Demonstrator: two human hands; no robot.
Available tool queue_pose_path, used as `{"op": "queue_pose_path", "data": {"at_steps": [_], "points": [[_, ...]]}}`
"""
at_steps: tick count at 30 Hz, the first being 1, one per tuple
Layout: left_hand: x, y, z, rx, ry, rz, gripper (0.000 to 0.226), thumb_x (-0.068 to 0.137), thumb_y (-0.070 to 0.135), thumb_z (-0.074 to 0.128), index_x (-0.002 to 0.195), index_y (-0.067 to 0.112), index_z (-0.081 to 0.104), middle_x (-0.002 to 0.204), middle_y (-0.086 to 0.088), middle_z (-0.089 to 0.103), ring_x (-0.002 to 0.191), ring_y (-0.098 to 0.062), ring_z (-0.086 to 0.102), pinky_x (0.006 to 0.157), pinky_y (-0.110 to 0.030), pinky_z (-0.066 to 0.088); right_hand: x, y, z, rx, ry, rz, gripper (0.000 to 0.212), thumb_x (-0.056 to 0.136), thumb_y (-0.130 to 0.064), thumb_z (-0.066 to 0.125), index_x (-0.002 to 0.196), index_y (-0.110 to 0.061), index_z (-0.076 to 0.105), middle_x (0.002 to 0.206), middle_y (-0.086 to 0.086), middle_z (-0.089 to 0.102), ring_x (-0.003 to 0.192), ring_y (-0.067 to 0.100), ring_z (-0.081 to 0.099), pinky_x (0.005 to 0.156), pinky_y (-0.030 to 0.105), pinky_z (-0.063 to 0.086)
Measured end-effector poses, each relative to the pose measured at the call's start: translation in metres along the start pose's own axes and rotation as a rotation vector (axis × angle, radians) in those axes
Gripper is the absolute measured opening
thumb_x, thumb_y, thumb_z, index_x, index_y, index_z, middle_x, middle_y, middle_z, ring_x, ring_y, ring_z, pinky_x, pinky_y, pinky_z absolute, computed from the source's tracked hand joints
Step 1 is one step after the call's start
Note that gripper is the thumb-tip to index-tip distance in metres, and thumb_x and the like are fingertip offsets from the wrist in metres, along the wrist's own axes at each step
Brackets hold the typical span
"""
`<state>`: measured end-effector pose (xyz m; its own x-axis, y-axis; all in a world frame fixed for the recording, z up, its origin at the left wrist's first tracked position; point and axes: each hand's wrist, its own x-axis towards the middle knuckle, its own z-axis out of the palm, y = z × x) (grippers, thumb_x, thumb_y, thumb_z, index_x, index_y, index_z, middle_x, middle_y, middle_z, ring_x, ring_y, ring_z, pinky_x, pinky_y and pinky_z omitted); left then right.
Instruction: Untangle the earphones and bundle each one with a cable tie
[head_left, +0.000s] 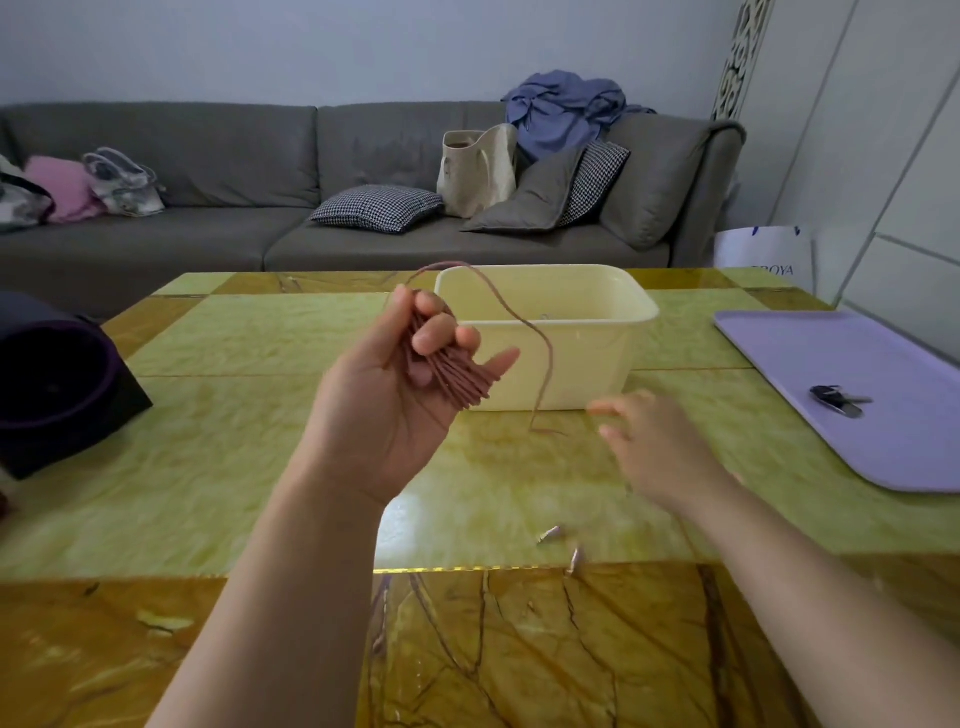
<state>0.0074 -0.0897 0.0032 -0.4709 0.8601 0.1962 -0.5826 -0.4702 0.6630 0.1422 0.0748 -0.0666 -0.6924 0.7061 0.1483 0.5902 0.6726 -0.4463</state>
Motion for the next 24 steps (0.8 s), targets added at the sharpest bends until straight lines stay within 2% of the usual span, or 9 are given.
{"op": "queue_pose_path", "data": {"at_steps": [2, 4, 6, 8, 12, 14, 17, 21, 24], "points": [[-0.002, -0.002, 0.007, 0.073, -0.022, -0.051, 0.022, 0.089, 0.031, 0.039, 0.075, 0.017, 0.048, 0.053, 0.007, 0.039, 0.057, -0.01, 0.053, 0.079, -0.041, 0.058, -0.005, -0.012, -0.01, 0.076, 0.167, -0.077, 0.036, 0.095, -0.013, 0.046, 0.126, -0.027, 0.056, 0.123, -0.002, 0.054, 0.109, 0.011, 0.05, 0.092, 0.025, 0.04], [-0.004, -0.002, 0.011, 0.134, -0.064, -0.119, 0.022, 0.088, 0.031, 0.04, 0.075, 0.015, 0.048, 0.053, 0.006, 0.038, 0.055, -0.01, 0.053, 0.078, -0.043, 0.057, -0.012, -0.029, -0.025, 0.35, 0.153, -0.157, 0.045, 0.092, -0.006, 0.05, 0.129, -0.032, 0.051, 0.114, -0.008, 0.056, 0.08, -0.003, 0.055, 0.072, 0.012, 0.042], [-0.007, -0.003, 0.013, 0.183, -0.153, -0.211, 0.025, 0.094, 0.029, 0.042, 0.075, 0.014, 0.049, 0.052, 0.006, 0.039, 0.056, -0.011, 0.054, 0.08, -0.044, 0.054, -0.022, -0.047, -0.037, 0.771, -0.108, -0.235, 0.056, 0.088, 0.005, 0.055, 0.131, -0.029, 0.047, 0.119, -0.004, 0.058, 0.066, 0.004, 0.062, 0.064, 0.018, 0.05], [-0.009, -0.003, 0.014, 0.196, -0.243, -0.29, 0.025, 0.092, 0.029, 0.041, 0.076, 0.013, 0.052, 0.053, 0.005, 0.041, 0.058, -0.012, 0.055, 0.077, -0.041, 0.053, -0.029, -0.058, -0.041, 1.077, -0.394, -0.301, 0.059, 0.083, 0.008, 0.055, 0.133, -0.021, 0.046, 0.119, 0.002, 0.061, 0.078, 0.019, 0.065, 0.071, 0.034, 0.057], [-0.011, 0.0, 0.02, 0.229, -0.167, -0.28, 0.029, 0.091, 0.03, 0.048, 0.069, 0.012, 0.056, 0.05, 0.003, 0.036, 0.055, -0.014, 0.054, 0.066, -0.035, 0.057, -0.027, -0.061, -0.043, 1.3, -0.452, -0.184, 0.042, 0.091, 0.004, 0.038, 0.129, -0.008, 0.049, 0.091, 0.007, 0.07, 0.068, 0.017, 0.061, 0.073, 0.039, 0.05], [-0.011, 0.0, 0.022, 0.316, -0.076, -0.248, 0.026, 0.087, 0.029, 0.047, 0.07, 0.011, 0.054, 0.05, 0.003, 0.034, 0.053, -0.014, 0.053, 0.063, -0.034, 0.057, -0.025, -0.057, -0.047, 1.303, -0.401, -0.148, 0.031, 0.096, -0.014, 0.038, 0.124, -0.011, 0.051, 0.089, 0.006, 0.072, 0.072, 0.019, 0.066, 0.08, 0.042, 0.046], [-0.01, -0.001, 0.02, 0.456, -0.006, -0.237, 0.023, 0.09, 0.026, 0.044, 0.076, 0.009, 0.051, 0.05, 0.001, 0.036, 0.052, -0.015, 0.053, 0.062, -0.032, 0.058, -0.027, -0.055, -0.049, 1.168, -0.408, -0.192, 0.044, 0.086, -0.04, 0.051, 0.124, -0.018, 0.052, 0.102, 0.005, 0.072, 0.087, 0.022, 0.068, 0.089, 0.044, 0.047], [-0.009, -0.008, 0.016, 0.922, 0.091, -0.188, 0.034, 0.101, 0.026, 0.039, 0.074, 0.01, 0.053, 0.064, -0.006, 0.05, 0.062, -0.018, 0.054, 0.068, -0.03, 0.055, -0.033, -0.065, -0.046, 0.887, -0.321, -0.232, 0.061, 0.073, -0.05, 0.069, 0.126, -0.028, 0.051, 0.108, -0.004, 0.069, 0.096, 0.017, 0.069, 0.094, 0.041, 0.051], [-0.01, -0.013, 0.012, 1.286, 0.092, -0.09, 0.035, 0.098, 0.035, 0.043, 0.073, 0.015, 0.056, 0.069, 0.001, 0.063, 0.069, -0.022, 0.06, 0.073, -0.039, 0.052, -0.036, -0.073, -0.042, 0.789, -0.251, -0.21, 0.065, 0.065, -0.053, 0.077, 0.121, -0.032, 0.053, 0.106, -0.009, 0.068, 0.091, 0.011, 0.069, 0.09, 0.037, 0.052]]}}
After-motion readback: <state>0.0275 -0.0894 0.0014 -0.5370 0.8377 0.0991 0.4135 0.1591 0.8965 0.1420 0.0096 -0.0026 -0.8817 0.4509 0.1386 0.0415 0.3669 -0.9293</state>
